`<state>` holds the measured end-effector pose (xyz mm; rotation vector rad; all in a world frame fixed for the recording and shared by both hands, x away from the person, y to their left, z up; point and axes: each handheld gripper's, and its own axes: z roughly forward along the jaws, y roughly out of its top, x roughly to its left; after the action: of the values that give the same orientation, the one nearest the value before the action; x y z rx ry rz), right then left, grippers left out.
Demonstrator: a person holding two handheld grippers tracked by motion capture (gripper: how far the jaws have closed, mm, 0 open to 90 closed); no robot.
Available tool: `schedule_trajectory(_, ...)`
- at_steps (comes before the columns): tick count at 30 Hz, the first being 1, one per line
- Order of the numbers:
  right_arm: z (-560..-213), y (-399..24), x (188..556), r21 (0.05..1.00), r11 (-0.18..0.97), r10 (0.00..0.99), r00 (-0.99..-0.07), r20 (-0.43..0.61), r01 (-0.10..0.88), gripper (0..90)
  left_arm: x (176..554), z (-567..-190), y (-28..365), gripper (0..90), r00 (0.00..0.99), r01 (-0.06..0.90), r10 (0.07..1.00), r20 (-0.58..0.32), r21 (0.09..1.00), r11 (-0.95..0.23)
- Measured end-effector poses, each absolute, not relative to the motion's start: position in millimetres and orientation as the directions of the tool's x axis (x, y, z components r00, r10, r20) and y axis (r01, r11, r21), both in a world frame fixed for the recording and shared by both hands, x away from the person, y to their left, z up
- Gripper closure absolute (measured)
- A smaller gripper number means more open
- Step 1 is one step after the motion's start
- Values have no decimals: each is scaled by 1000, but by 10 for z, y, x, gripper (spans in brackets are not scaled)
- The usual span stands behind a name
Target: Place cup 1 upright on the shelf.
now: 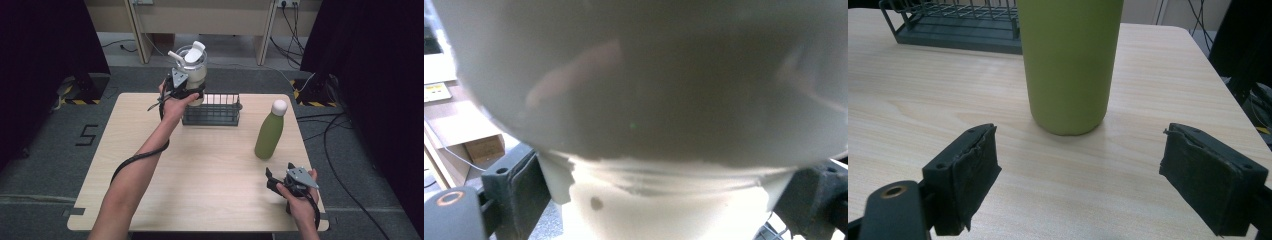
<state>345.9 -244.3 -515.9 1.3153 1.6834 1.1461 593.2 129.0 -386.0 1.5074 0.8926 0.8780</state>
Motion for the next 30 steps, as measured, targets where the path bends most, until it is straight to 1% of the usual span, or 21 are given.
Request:
schedule_trajectory(4, -5157, -2441, 3456, 933, 91, 971, -240, -5, 349, 148, 5952, -3881, 1264, 95, 444, 78, 895, 44, 993, -87)
schedule_trajectory(8, -5157, -2446, 3457, 933, 93, 970, -243, -7, 347, 148, 5968, -3896, 1257, 94, 434, 72, 899, 63, 992, -104)
schedule_trajectory(30, -5143, -2458, 3450, 933, 92, 970, -242, -5, 347, 148, 6010, -4044, 1186, 94, 437, 99, 897, 62, 988, -116)
